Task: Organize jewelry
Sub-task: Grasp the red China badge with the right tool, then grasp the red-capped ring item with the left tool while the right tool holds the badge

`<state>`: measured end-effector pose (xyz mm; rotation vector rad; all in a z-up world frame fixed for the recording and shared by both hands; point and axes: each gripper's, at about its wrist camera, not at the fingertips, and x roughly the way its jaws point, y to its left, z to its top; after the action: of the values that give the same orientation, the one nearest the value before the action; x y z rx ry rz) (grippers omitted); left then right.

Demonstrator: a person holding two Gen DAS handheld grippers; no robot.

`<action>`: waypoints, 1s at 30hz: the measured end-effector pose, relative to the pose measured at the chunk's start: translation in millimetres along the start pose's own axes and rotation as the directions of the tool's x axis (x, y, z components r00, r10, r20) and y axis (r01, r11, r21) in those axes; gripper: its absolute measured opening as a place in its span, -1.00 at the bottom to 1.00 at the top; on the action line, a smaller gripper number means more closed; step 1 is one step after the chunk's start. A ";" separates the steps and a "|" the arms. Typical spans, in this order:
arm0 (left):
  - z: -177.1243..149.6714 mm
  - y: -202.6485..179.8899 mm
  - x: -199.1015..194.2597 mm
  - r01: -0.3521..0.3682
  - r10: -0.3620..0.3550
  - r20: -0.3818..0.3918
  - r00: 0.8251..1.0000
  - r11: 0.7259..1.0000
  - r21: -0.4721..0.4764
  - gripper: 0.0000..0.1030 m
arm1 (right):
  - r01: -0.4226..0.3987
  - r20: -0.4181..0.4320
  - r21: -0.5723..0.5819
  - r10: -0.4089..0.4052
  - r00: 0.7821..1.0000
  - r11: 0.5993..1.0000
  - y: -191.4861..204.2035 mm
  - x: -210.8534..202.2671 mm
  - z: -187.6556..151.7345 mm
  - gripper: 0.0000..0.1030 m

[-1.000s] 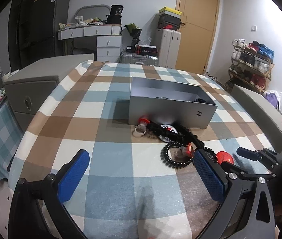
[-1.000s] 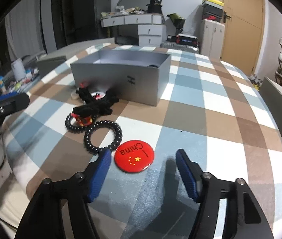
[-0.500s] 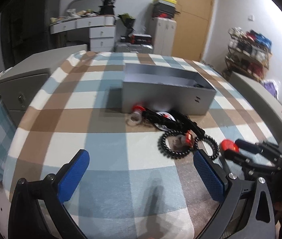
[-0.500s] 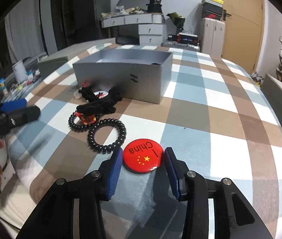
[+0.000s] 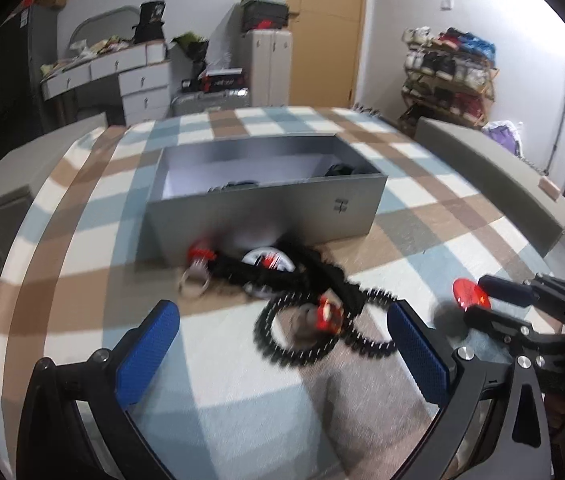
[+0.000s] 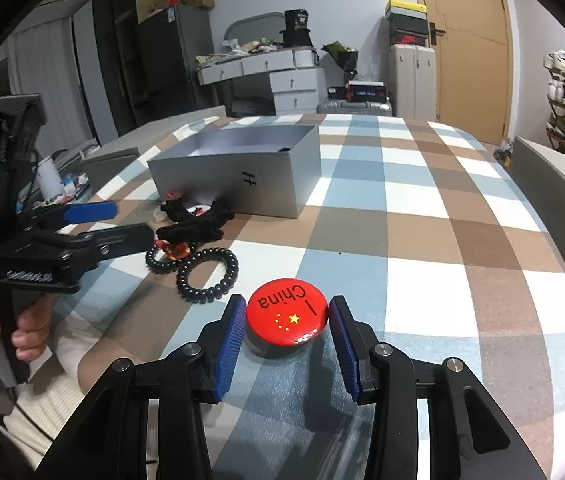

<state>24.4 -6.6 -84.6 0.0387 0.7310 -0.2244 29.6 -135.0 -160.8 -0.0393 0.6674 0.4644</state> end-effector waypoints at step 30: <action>-3.1 -13.2 20.9 0.165 -0.143 -0.124 0.982 0.969 0.185 -0.63 | -0.014 0.013 0.046 0.013 1.000 0.999 -11.3 -6.0 -4.6 -0.19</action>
<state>34.6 -23.0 -100.3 0.1816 0.8204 -0.4454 27.7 -148.4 -162.0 0.0117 0.6661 0.4618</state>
